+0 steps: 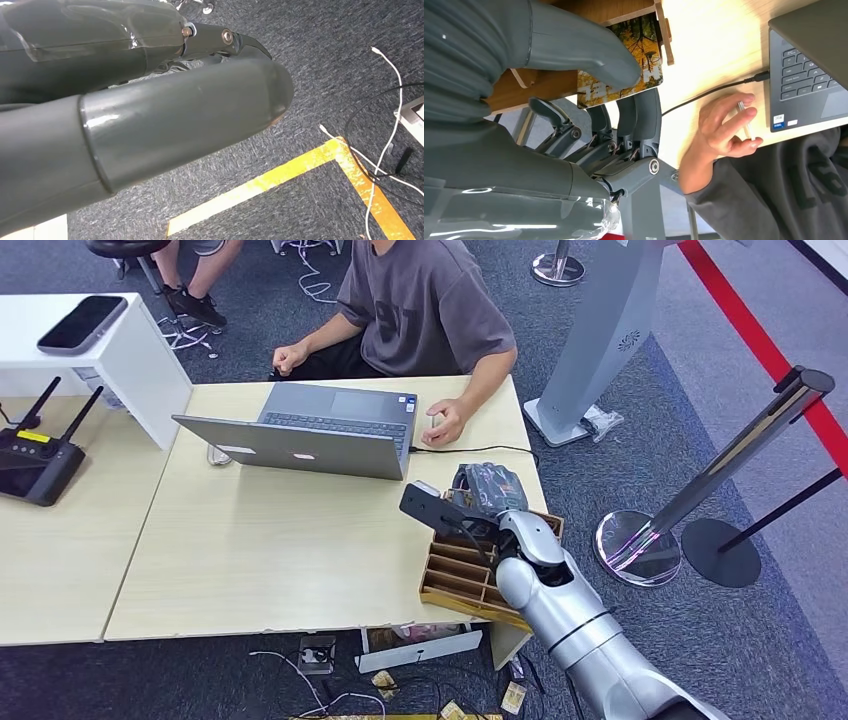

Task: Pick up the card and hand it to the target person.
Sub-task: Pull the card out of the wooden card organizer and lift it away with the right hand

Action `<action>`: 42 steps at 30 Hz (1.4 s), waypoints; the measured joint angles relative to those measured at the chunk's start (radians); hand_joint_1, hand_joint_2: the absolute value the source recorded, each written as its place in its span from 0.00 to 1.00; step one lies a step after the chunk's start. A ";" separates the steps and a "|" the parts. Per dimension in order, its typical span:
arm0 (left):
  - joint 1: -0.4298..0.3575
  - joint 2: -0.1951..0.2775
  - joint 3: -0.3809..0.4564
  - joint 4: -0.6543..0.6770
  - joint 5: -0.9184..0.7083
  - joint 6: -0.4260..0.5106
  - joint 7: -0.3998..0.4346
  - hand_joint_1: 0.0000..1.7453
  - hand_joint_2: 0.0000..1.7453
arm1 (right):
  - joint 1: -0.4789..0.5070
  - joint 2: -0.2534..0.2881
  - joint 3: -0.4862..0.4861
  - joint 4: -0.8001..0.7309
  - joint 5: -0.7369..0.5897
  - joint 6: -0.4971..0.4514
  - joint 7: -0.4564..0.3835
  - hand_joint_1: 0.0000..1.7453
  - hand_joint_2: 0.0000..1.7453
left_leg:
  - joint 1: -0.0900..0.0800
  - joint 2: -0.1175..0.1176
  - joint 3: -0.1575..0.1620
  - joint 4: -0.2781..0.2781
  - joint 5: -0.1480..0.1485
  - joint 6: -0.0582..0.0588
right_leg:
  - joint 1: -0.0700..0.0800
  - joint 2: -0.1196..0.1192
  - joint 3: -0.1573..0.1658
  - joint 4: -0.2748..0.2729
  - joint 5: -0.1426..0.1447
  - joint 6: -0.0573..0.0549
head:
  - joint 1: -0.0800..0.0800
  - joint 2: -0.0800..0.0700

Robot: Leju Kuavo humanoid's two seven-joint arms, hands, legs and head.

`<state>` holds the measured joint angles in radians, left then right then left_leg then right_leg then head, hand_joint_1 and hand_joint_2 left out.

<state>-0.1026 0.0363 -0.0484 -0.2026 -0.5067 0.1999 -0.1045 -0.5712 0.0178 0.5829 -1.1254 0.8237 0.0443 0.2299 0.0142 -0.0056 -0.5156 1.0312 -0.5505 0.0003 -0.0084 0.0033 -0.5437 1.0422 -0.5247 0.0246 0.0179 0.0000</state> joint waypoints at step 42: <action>0.000 -0.002 0.002 0.000 -0.025 0.000 -0.003 0.00 0.00 | -0.010 0.009 -0.003 -0.003 0.036 0.010 -0.012 0.77 1.00 | 0.000 0.000 0.000 0.000 0.000 0.000 | 0.000 0.000 0.000 0.000 0.000 0.000 | 0.000 0.000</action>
<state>-0.1026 0.0340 -0.0466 -0.2026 -0.5317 0.1998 -0.1080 -0.5815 0.0264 0.5801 -1.1281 0.8595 0.0547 0.2182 0.0143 -0.0056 -0.5161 1.0312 -0.5505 0.0003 -0.0083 0.0032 -0.5438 1.0423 -0.5247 0.0246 0.0179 0.0000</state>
